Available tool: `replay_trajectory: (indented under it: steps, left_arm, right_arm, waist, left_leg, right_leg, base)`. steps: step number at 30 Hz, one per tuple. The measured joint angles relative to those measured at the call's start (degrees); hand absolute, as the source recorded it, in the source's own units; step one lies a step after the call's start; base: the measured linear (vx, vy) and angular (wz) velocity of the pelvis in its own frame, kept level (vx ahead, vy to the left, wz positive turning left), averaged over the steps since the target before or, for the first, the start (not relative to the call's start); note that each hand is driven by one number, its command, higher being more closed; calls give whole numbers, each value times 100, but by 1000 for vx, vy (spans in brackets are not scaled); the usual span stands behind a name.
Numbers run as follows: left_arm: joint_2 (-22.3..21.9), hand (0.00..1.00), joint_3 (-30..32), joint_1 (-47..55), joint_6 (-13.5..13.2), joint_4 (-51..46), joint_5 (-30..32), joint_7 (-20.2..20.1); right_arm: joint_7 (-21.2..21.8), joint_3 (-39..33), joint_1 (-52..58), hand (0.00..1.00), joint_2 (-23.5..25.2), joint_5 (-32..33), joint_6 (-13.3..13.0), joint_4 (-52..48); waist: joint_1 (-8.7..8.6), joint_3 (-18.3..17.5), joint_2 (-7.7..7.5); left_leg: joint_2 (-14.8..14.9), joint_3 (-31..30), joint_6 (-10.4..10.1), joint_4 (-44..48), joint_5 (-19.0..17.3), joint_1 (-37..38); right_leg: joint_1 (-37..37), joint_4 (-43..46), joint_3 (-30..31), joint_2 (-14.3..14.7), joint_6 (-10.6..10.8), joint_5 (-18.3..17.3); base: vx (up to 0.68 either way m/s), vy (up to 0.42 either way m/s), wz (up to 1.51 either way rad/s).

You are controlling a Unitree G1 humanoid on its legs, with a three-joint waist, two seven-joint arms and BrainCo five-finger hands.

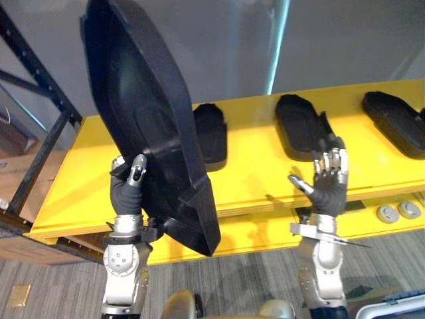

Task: Walk over and take plastic housings, then place them on the shelf

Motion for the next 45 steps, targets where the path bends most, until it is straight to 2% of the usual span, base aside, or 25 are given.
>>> replay_trajectory:
  steps: [1,4,5,7,9,12,17,20,21,22,23,24,25,27,28,29,30,31,32,34,36,37,39,41,45]
  left_arm:
    - [-18,100,20,0,91,-15,-14,7]
    - [-173,100,-6,45,258,-65,9,28]
    - [-186,100,-28,121,329,-141,15,130]
    - [-301,100,-113,331,381,-236,108,258]
    - [-437,100,-101,488,382,-261,84,383]
    - [-602,100,-53,762,348,-273,-9,453]
    - [-779,100,128,1102,313,-434,-2,431]
    - [-830,100,173,1089,179,-454,-3,394]
    - [-835,100,162,1035,131,-454,17,356]
    - [-830,100,159,988,102,-455,42,357]
    - [-827,100,158,951,86,-454,42,359]
    - [-835,100,148,907,77,-452,43,368]
    - [-837,100,150,875,72,-452,43,377]
    - [-836,100,151,849,71,-450,47,379]
    - [-830,100,155,809,72,-444,57,376]
    - [-792,100,165,742,74,-422,104,364]
    - [-741,100,178,679,77,-397,110,341]
    - [-605,100,210,554,86,-338,125,329]
    - [-460,100,285,508,96,-237,248,318]
    - [-281,100,409,492,152,-113,332,208]
    - [-104,100,455,420,195,-114,339,162]
    - [-54,100,477,351,232,-116,336,163]
    - [-66,100,486,319,297,-124,339,179]
    - [-145,100,486,301,484,-140,447,229]
    - [-178,100,527,505,610,-314,659,476]
  right_arm:
    - [-1,-2,-59,0,-12,-73,-3,-104]
    - [29,46,-185,0,-19,-91,-7,-125]
    - [76,81,-218,0,-21,-86,-7,-124]
    - [152,73,-223,0,-93,-80,4,-114]
    - [165,59,-234,0,-163,-71,22,-114]
    - [368,-91,-237,0,-188,29,23,-114]
    - [521,-235,-176,0,-183,144,10,-106]
    - [536,-329,-124,0,-182,143,-7,-108]
    - [513,-367,-131,0,-178,144,-13,-110]
    - [499,-387,-134,0,-183,145,-14,-109]
    - [496,-391,-155,0,-188,145,-17,-108]
    - [492,-370,-179,0,-231,145,-22,-105]
    - [491,-338,-229,0,-302,144,-22,-70]
    - [468,-320,-283,0,-374,142,-23,-59]
    - [374,-319,-305,0,-377,133,-25,-60]
    - [248,-317,-275,0,-317,132,-26,-57]
    - [210,-317,-249,0,-246,133,-25,-43]
    - [114,-293,-206,0,-108,113,-15,-24]
    - [3,-224,-144,0,61,74,-20,7]
    - [-38,-52,-121,0,178,50,-20,39]
    - [-133,54,-122,0,182,-190,-23,26]
    - [-143,99,-137,0,173,-302,-22,17]
    - [-131,100,-132,0,169,-313,-21,12]
    - [-89,45,-134,0,92,-304,-20,33]
    - [313,16,-377,0,-137,-154,-21,-21]
  waist:
    - [20,0,7]
    - [39,-19,-5]
    - [67,-18,2]
    - [70,-26,99]
    - [82,-46,132]
    - [119,-50,142]
    - [122,-74,189]
    - [107,-74,186]
    - [90,-35,121]
    - [85,-22,97]
    - [76,-34,119]
    - [38,-55,155]
    - [33,-135,296]
    - [26,-197,463]
    - [0,-157,557]
    - [-45,-149,577]
    - [-44,-123,535]
    - [-18,-12,318]
    - [2,31,206]
    - [24,24,181]
    - [23,-28,140]
    - [58,-72,107]
    - [108,-141,52]
    - [97,-153,64]
    - [131,-181,116]
  left_leg:
    - [-68,-22,57,-256,123,99]
    - [-211,46,80,-524,321,177]
    - [-243,93,85,-549,331,166]
    - [-279,76,75,-620,418,119]
    - [-276,29,58,-705,523,130]
    - [-243,-64,-64,-1107,757,344]
    - [-84,-74,-176,-1272,868,444]
    - [-93,-86,-191,-1342,1009,513]
    - [-183,-106,-174,-1280,1138,468]
    - [-117,-54,67,-983,970,367]
    - [-22,-53,68,-758,921,350]
    - [224,-69,31,-415,875,287]
    - [435,-89,-4,-303,895,313]
    - [606,-71,-227,-365,799,471]
    - [611,-30,-518,-493,551,654]
    - [579,110,-662,-548,208,715]
    - [505,127,-699,-533,128,720]
    - [320,227,-566,-443,52,719]
    - [200,244,-469,-421,-46,657]
    - [210,233,-418,-486,-49,630]
    - [194,103,-302,-673,48,570]
    - [132,56,-279,-915,213,546]
    - [12,29,-257,-1102,395,474]
    - [-95,-61,-212,-1269,643,444]
    - [58,15,-195,-1292,666,577]
  right_leg:
    - [1,-80,-122,202,-93,-97]
    - [9,-393,-298,337,-291,-156]
    - [53,-536,-302,326,-306,-163]
    - [195,-960,-374,342,-125,-24]
    - [228,-1020,-423,368,-95,-2]
    - [285,-998,-496,403,-157,-37]
    - [178,-737,-478,538,-354,-166]
    - [181,-604,-487,490,-387,-222]
    - [183,-577,-535,308,-381,-219]
    - [194,-517,-569,211,-368,-210]
    - [193,-475,-566,161,-367,-210]
    - [191,-433,-512,95,-333,-191]
    - [136,-401,-404,56,-276,-158]
    - [54,-379,-241,-7,-160,-92]
    - [70,-398,-157,-69,-36,-21]
    - [82,-450,-99,-132,104,59]
    - [106,-498,-84,-201,195,111]
    - [151,-565,-50,-373,313,243]
    - [184,-723,-45,-473,213,427]
    - [166,-842,-97,-386,-71,789]
    - [191,-904,-68,-83,-106,769]
    - [205,-1091,-117,107,-209,712]
    - [196,-1288,-208,56,-202,737]
    - [191,-1367,-371,-11,-197,740]
    - [228,-1238,-392,102,-186,733]
  base:
    - [43,125,25]
    - [33,48,4]
    - [59,6,-10]
    - [64,-19,4]
    - [28,-65,16]
    - [11,-89,11]
    - [-32,-108,-3]
    - [-46,-36,0]
    - [-101,27,8]
    - [-86,52,8]
    - [-58,58,-1]
    - [-56,128,-15]
    - [-71,243,-28]
    - [-51,322,-35]
    - [-60,423,-29]
    - [-69,446,-18]
    - [-95,414,-14]
    - [-137,349,-8]
    - [-173,368,-10]
    - [-124,263,7]
    - [-43,163,31]
    - [8,102,32]
    - [59,53,29]
    - [135,9,43]
    - [81,-48,0]
